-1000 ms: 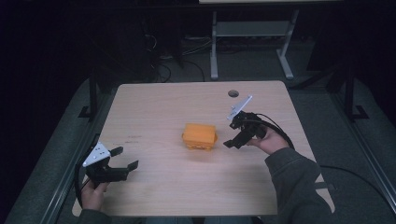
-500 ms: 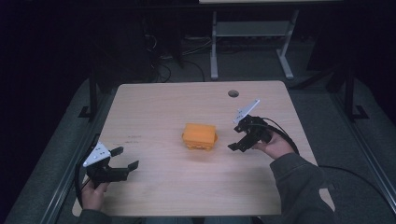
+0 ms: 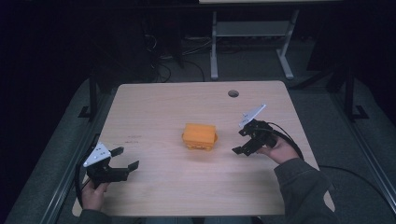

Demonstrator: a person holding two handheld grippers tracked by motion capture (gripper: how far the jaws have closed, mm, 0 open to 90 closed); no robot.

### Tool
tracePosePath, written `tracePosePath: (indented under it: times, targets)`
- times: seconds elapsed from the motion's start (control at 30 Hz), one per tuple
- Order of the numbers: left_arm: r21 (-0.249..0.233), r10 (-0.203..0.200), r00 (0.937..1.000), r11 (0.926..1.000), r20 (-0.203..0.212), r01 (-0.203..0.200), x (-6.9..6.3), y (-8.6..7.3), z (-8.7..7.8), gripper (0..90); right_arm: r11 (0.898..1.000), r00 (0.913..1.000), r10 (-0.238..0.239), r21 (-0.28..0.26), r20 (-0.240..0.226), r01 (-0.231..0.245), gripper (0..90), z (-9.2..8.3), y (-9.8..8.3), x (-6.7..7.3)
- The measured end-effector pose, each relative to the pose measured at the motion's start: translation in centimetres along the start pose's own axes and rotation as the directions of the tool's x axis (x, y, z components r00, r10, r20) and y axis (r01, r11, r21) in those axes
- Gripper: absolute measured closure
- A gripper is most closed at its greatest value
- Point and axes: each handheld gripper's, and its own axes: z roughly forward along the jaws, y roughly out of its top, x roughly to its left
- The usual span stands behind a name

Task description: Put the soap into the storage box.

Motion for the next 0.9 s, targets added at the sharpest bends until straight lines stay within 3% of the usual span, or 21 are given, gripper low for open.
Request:
tracePosePath:
  times: [0.17, 0.33, 0.67, 0.9]
  targets:
    - [0.004, 0.007, 1.0, 1.0, 0.0, -0.007, 0.0, 0.0, 0.0, 14.1, 1.0, 1.0, 0.004, 0.006, 0.004, -0.004, 20.5, 0.0, -0.6, -0.1]
    - [0.006, 0.008, 1.0, 1.0, 0.0, -0.008, 0.0, 0.0, 0.0, 14.1, 0.999, 0.9992, 0.041, -0.01, -0.003, -0.041, 20.9, -0.3, -1.6, 0.1]
    - [0.013, 0.014, 0.9999, 0.9998, 0.006, -0.014, -0.1, 0.1, 0.2, 14.1, 0.999, 0.9988, 0.049, -0.011, 0.004, -0.049, 20.8, -0.5, -2.8, 0.4]
    - [0.015, 0.018, 0.9998, 0.9997, 0.011, -0.018, -0.2, 0.1, 0.3, 14.1, 0.996, 0.9962, 0.087, -0.017, 0.003, -0.087, 20.9, -0.7, -4.6, 0.7]
